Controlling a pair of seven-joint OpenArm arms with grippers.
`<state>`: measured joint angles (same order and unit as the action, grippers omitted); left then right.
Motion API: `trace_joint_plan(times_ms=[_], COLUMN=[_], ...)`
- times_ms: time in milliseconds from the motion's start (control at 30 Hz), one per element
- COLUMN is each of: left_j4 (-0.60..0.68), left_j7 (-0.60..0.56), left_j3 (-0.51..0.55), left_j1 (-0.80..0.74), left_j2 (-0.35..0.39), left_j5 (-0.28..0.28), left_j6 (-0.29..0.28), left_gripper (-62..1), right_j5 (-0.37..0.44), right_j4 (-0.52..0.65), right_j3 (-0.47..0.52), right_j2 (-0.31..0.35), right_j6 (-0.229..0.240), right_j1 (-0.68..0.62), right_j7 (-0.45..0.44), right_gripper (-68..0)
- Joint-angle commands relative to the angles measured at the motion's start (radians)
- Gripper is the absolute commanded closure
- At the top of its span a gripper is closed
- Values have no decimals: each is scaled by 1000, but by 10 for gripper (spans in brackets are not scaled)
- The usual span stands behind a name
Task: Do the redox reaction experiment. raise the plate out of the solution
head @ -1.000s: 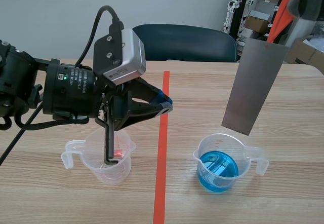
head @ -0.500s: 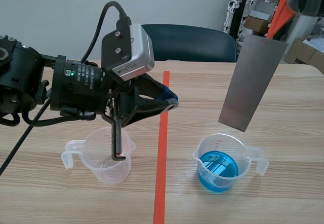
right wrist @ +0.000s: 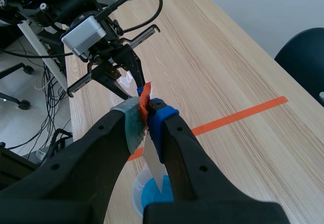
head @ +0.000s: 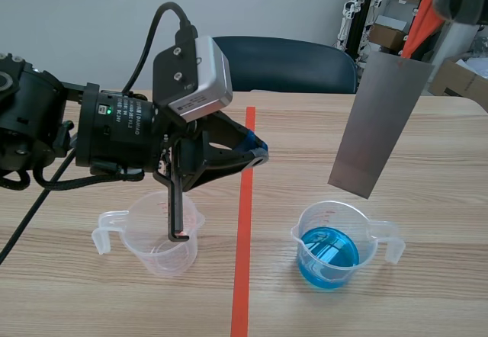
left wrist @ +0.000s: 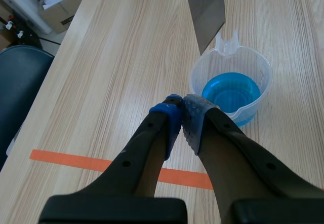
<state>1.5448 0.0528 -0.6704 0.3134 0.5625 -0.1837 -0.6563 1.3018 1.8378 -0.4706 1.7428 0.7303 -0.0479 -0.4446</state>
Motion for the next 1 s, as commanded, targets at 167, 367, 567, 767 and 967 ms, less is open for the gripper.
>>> trace_joint_plan(times_ms=[167, 367, 567, 767, 967], left_j4=[12, 12, 12, 12, 12], left_j7=[-9, -6, 0, 0, 0], left_j3=[-3, -3, -3, -3, -3], left_j1=[8, 8, 8, 8, 8], left_j2=[-5, -5, -5, -5, -5], left_j5=[-11, -10, -7, -7, -7], left_j6=[2, 2, 2, 2, 2], left_gripper=[-38, -38, -38, -38, -38], right_j5=[16, 15, 15, 15, 15], right_j4=[8, 8, 8, 8, 8], right_j3=[25, 25, 25, 25, 25], right_j2=[16, 16, 16, 16, 16], right_j6=[15, 15, 15, 15, 15], right_j1=[17, 17, 16, 14, 14], right_j7=[-17, -17, -6, -5, -5], right_gripper=[2, 2, 2, 2, 2])
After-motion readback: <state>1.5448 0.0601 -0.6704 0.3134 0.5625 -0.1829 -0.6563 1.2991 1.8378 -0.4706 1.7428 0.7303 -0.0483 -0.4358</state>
